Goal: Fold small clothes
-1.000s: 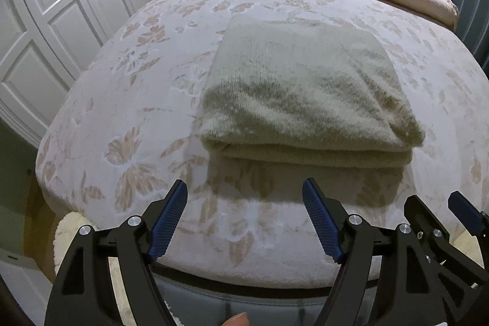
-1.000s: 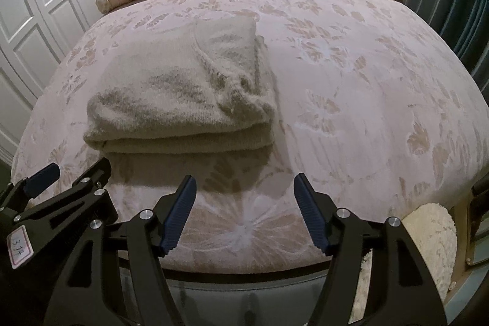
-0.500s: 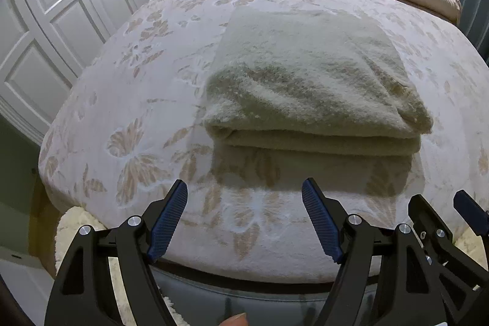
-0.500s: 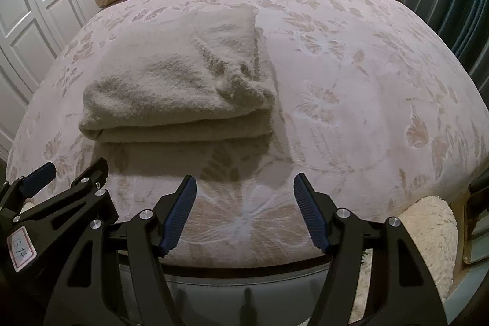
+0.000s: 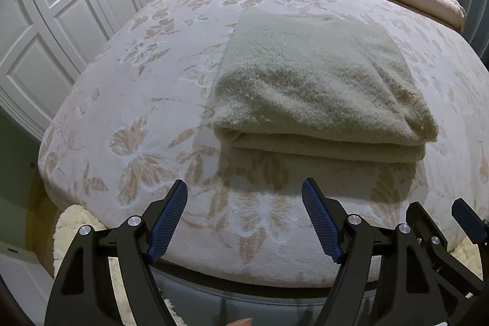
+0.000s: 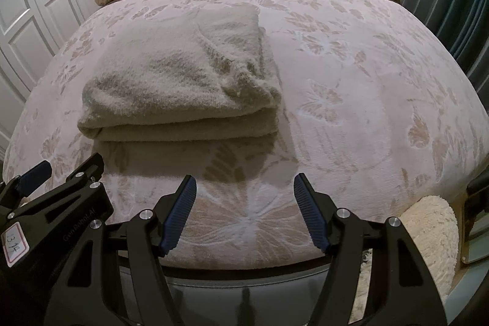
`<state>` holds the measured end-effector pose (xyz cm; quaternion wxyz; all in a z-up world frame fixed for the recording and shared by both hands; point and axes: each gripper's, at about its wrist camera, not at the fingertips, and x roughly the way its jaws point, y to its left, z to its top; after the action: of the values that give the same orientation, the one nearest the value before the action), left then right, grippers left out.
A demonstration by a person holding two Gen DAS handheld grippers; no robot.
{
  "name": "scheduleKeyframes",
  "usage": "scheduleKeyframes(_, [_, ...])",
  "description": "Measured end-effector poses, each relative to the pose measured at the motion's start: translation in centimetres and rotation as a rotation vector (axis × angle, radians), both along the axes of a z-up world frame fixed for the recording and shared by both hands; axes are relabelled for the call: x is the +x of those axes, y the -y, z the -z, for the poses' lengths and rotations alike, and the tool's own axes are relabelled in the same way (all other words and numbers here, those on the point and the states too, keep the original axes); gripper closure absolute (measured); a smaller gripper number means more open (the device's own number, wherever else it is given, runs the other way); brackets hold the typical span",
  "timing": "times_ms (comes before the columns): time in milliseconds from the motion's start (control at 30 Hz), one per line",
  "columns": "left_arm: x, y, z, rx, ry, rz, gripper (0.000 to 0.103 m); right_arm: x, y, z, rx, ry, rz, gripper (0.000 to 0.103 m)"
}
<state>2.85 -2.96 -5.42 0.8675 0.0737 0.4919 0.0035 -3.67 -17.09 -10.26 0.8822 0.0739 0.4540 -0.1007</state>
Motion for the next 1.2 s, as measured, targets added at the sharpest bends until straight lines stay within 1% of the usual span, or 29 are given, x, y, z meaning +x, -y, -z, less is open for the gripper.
scheduleKeyframes(667, [0.14,0.75,-0.15,0.012,0.001,-0.001,0.033,0.37,-0.05,0.04,-0.010,-0.001,0.015,0.039])
scheduleKeyframes(867, [0.11,0.80,0.10,-0.005,-0.010,-0.009,0.033,0.31,-0.07,0.03,-0.009,0.000,0.014,0.039])
scheduleKeyframes(1067, [-0.03,0.76,0.13,0.006,-0.003,-0.012,0.033,0.31,-0.01,0.04,-0.009,-0.001,0.012,0.039])
scheduleKeyframes(1200, [-0.19,0.83,0.07,0.024,0.006,-0.015,0.036,0.40,0.03,0.02,-0.015,-0.002,0.012,0.039])
